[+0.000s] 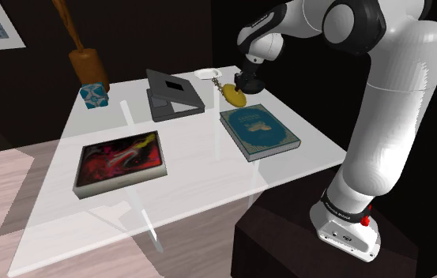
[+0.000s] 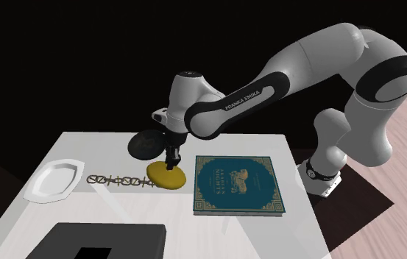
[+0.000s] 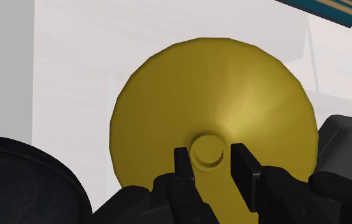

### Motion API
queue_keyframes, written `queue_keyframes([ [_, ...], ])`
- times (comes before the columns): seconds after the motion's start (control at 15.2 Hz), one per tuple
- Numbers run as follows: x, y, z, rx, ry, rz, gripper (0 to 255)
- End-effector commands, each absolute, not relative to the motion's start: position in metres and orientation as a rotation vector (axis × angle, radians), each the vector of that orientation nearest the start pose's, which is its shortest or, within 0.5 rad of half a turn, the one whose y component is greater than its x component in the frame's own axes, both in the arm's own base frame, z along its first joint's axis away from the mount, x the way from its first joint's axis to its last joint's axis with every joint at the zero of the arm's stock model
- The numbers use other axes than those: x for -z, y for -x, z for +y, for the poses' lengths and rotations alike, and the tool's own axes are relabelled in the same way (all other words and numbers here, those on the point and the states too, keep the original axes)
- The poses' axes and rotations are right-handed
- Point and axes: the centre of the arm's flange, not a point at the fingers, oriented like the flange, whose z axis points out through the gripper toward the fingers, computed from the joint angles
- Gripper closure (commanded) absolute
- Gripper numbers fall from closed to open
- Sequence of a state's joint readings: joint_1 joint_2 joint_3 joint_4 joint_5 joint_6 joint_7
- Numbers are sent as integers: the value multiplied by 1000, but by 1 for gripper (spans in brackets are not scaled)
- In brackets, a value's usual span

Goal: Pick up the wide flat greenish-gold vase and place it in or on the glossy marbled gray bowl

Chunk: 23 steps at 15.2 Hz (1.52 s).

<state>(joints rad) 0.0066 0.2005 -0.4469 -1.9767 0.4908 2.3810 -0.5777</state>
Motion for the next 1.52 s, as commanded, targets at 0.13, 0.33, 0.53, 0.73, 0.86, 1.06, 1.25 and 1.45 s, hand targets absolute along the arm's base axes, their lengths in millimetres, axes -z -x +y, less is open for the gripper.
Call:
queue_keyframes([
  [0.13, -400, -562, -248, 512, 2946, 243, 255],
  [0.33, -406, -562, -248, 512, 2946, 243, 255],
  [0.53, -421, -562, -248, 512, 2946, 243, 255],
  [0.73, -437, -562, -248, 512, 2946, 243, 255],
  [0.86, -448, -562, -248, 512, 2946, 243, 255],
  [1.06, -464, -562, -248, 512, 2946, 243, 255],
  [1.25, -479, -562, -248, 512, 2946, 243, 255],
  [1.45, -495, -562, -248, 512, 2946, 243, 255],
])
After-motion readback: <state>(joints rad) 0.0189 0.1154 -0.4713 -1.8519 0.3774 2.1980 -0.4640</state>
